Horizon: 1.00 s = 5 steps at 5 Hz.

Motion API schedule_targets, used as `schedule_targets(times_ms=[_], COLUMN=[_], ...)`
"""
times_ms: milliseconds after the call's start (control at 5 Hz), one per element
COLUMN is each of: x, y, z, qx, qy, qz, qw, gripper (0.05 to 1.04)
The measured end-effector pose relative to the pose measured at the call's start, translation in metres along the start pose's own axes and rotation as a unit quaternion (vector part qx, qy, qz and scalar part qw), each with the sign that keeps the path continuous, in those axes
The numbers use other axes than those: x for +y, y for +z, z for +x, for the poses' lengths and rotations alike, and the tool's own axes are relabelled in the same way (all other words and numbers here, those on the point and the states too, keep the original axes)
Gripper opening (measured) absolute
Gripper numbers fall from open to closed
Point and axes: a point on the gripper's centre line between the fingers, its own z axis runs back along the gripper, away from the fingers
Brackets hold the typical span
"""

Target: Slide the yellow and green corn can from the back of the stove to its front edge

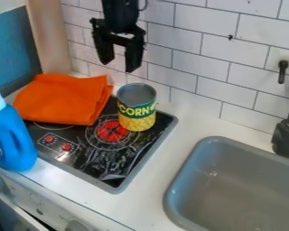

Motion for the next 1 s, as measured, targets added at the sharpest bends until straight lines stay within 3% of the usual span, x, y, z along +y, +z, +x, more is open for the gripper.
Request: schedule_targets(times_ms=[200,600,800,1000], x=[-0.006,-0.015,-0.015,-0.016], y=[-0.014,-0.036,-0.051,-0.051], z=[0.013,0.036,0.034,0.035], qx=[0.004,-0.059,-0.075,-0.078], qy=[0.009,0.037,0.041,0.047], qz=[0.007,0.04,0.048,0.048], qw=[0.9999,0.9967,0.9952,0.9947], gripper=[1.003,1.003,1.003,1.002])
